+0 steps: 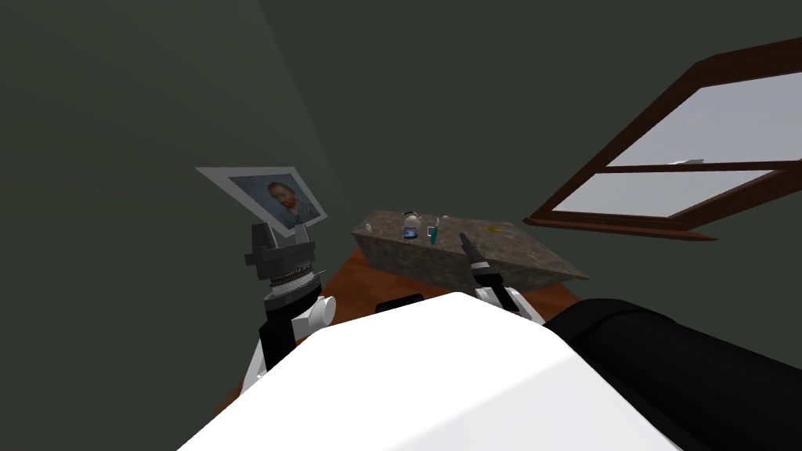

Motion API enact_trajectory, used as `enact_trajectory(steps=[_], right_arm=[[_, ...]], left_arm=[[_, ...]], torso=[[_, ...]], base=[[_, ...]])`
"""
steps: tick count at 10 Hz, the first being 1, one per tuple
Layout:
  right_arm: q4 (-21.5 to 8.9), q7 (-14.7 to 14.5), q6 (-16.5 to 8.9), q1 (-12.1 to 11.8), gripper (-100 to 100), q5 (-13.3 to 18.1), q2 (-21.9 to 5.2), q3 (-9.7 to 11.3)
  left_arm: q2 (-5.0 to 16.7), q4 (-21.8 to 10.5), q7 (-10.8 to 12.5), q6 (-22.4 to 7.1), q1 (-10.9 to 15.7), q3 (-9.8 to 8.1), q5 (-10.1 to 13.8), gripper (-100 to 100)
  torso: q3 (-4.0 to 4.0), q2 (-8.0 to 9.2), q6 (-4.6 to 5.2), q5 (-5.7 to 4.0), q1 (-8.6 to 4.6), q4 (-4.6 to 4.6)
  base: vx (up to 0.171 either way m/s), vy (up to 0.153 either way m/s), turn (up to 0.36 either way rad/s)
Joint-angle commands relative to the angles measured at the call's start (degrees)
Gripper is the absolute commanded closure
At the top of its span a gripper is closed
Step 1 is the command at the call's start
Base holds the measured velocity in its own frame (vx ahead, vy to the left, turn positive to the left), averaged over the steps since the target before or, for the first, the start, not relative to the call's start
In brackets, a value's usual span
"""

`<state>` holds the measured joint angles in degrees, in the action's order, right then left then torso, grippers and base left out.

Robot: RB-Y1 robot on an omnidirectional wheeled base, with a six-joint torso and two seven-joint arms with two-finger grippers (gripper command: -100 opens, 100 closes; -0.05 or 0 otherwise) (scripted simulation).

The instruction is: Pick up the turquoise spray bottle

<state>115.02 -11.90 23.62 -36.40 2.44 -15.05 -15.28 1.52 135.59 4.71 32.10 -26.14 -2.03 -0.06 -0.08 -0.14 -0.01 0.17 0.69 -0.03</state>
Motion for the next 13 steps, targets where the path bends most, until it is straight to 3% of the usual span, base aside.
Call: enact_trajectory(steps=[1, 7, 13], right_arm=[[-1.4, -2.1, -1.3, -0.8, -100, 0.5, -0.4, -0.9], [-9.9, -9.8, -5.9, -3.3, -100, 3.3, -3.9, -5.9], [-17.5, -13.7, -8.2, -2.8, -100, 5.9, -9.1, -9.4]], left_arm=[[0.0, 0.0, 0.0, 0.0, 0.0, 0.00, 0.0, 0], [0.0, 0.0, 0.0, 0.0, 0.0, 0.00, 0.0, 0], [0.0, 0.0, 0.0, 0.0, 0.0, -0.01, 0.0, 0]], torso=[[0.00, 0.00, 0.00, 0.00, 0.00, 0.00], [-0.10, -0.18, 0.00, -0.01, -0.05, -0.04], [-0.09, -0.16, -0.01, -0.09, -0.43, -0.03]], base=[[0.022, 0.143, 0.000], [0.076, 0.187, 0.006], [0.080, 0.117, 0.025]])
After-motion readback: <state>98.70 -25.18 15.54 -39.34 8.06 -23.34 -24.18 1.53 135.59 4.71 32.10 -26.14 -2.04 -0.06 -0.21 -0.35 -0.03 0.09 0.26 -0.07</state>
